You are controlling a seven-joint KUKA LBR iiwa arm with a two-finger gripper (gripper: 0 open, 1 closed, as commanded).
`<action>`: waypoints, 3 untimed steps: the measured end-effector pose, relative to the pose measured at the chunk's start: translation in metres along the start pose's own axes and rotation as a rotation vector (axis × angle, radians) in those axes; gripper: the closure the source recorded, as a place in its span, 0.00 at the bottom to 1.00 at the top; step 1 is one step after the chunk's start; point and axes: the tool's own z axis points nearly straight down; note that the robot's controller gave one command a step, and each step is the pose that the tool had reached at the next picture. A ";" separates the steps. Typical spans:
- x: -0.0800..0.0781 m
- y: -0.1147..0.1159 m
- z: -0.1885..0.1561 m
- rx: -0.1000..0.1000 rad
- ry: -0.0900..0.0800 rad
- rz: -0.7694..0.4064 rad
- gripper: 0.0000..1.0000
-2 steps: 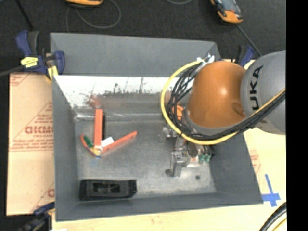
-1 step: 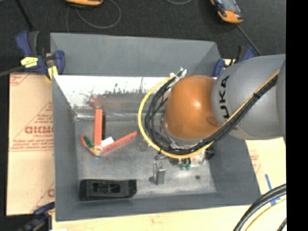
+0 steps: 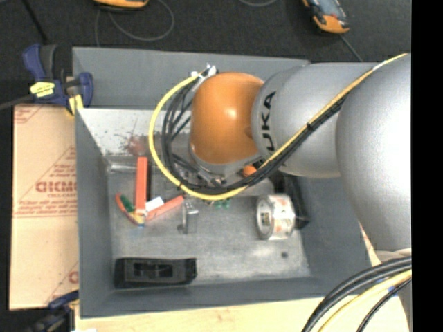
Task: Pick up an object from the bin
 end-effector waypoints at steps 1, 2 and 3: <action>-0.016 0.005 0.020 0.001 0.000 -0.161 0.00; -0.018 0.000 0.078 -0.001 -0.006 -0.192 0.00; -0.022 -0.002 0.077 0.001 -0.010 -0.374 1.00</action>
Offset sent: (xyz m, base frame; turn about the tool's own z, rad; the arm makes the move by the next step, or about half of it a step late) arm 0.0151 0.0016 -0.0833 -0.1961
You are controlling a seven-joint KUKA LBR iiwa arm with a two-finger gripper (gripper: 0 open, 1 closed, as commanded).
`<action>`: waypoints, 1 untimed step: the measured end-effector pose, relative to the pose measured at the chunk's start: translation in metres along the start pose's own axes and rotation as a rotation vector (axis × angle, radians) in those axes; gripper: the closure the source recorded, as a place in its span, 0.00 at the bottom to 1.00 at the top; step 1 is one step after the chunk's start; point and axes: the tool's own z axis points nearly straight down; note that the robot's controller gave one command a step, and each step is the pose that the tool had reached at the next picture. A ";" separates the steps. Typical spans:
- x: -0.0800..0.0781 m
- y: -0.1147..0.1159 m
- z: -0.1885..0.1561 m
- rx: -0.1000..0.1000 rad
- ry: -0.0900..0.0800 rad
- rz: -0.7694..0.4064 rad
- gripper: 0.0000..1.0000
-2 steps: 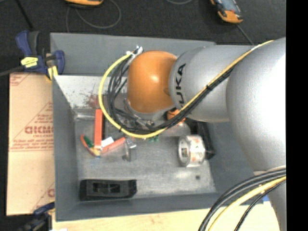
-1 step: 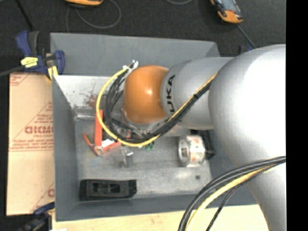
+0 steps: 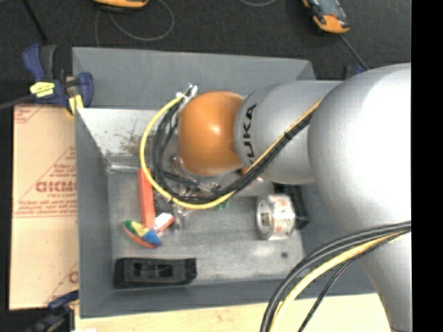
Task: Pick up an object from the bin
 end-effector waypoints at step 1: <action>0.000 0.000 0.000 0.000 0.000 0.000 1.00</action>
Offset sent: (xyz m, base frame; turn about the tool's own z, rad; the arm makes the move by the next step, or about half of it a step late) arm 0.0001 0.0001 0.1027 0.0000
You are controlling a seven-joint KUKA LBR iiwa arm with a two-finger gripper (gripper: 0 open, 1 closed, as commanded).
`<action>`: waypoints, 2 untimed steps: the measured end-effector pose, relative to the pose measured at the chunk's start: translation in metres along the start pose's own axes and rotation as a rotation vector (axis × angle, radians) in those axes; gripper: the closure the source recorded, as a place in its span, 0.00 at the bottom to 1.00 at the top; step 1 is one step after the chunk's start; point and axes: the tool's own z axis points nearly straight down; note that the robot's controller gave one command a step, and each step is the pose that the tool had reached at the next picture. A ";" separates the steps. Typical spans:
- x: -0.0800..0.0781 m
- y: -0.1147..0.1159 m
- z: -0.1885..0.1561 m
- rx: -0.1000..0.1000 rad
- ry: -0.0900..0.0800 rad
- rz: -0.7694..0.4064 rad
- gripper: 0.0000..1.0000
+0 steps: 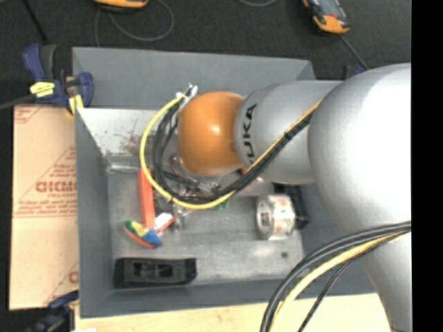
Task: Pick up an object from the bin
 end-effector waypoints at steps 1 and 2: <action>0.002 0.001 -0.005 -0.002 0.007 0.000 1.00; 0.004 0.001 -0.024 -0.004 0.018 0.001 1.00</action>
Offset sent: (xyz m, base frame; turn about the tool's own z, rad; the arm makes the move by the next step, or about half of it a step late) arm 0.0002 -0.0001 0.0806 0.0000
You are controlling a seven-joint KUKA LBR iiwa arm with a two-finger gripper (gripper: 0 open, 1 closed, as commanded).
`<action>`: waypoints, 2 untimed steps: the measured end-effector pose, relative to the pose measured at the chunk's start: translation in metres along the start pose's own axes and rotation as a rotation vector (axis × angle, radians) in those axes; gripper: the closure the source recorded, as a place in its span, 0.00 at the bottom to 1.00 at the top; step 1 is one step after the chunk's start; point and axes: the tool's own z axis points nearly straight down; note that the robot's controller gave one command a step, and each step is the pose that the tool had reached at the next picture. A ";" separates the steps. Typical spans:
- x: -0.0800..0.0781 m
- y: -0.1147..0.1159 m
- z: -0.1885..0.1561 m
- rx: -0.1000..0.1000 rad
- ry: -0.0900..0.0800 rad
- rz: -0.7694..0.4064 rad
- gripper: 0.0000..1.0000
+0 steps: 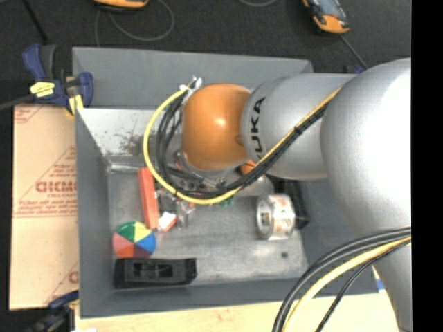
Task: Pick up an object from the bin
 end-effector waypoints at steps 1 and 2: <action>-0.002 -0.001 -0.021 0.003 -0.006 0.002 1.00; -0.001 -0.001 -0.033 0.002 -0.006 0.003 1.00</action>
Offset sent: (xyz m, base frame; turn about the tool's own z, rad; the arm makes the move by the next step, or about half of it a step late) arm 0.0000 -0.0001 0.0843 0.0000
